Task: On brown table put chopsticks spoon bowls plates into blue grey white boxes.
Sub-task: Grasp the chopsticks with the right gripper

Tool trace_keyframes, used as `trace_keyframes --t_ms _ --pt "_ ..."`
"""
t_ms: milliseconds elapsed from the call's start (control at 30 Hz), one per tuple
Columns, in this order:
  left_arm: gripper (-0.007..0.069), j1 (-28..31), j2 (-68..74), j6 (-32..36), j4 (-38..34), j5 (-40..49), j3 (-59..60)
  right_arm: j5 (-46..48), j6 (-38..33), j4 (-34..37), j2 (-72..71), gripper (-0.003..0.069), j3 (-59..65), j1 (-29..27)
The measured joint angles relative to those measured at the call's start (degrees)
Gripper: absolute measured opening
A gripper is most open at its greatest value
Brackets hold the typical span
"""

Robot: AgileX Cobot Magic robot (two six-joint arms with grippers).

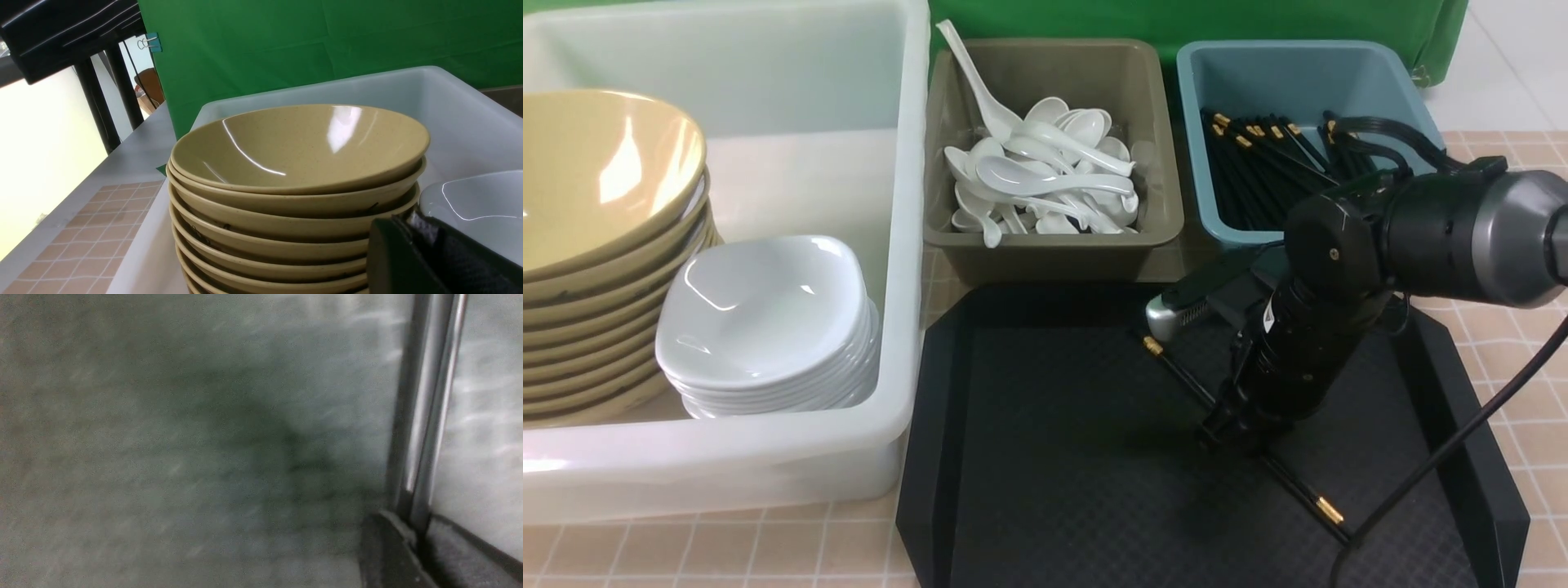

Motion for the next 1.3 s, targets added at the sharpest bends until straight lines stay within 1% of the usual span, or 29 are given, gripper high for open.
trace_keyframes --t_ms 33,100,167,267,500,633,767,867,1167,1300 --pt "0.0007 0.0 0.0 0.0 0.0 0.0 0.0 0.5 -0.1 0.2 -0.6 0.0133 0.4 0.2" --pt "0.0007 0.0 0.0 0.0 0.0 0.0 0.0 0.9 -0.3 0.4 -2.4 0.007 0.6 0.3" --pt "0.0007 0.0 0.0 0.0 0.0 0.0 0.0 0.5 -0.4 0.4 -4.8 0.0042 0.7 0.3" --pt "0.0007 0.0 0.0 0.0 0.0 0.0 0.0 -0.4 -1.1 0.5 -7.0 0.0036 0.7 0.3" --pt "0.0007 0.0 0.0 0.0 0.0 0.0 0.0 -0.3 -1.6 0.5 -5.5 0.0036 0.9 0.3" --pt "0.0007 0.0 0.0 0.0 0.0 0.0 0.0 1.5 -3.1 0.5 -3.5 0.0049 0.9 0.3" --pt "0.0007 0.0 0.0 0.0 0.0 0.1 0.0 2.1 -4.0 0.4 -0.7 0.0109 0.9 0.3" --pt "0.0007 0.0 0.0 0.0 0.0 0.2 0.0 2.3 -4.2 0.4 0.2 0.013 0.4 0.3" --pt "0.0007 0.0 0.0 0.0 0.0 0.2 0.0 3.3 -4.3 0.4 1.1 0.0139 -0.3 0.3" --pt "0.0007 0.0 0.0 0.0 0.0 0.2 0.0 3.3 -4.4 1.5 1.1 0.014 -0.3 0.2"
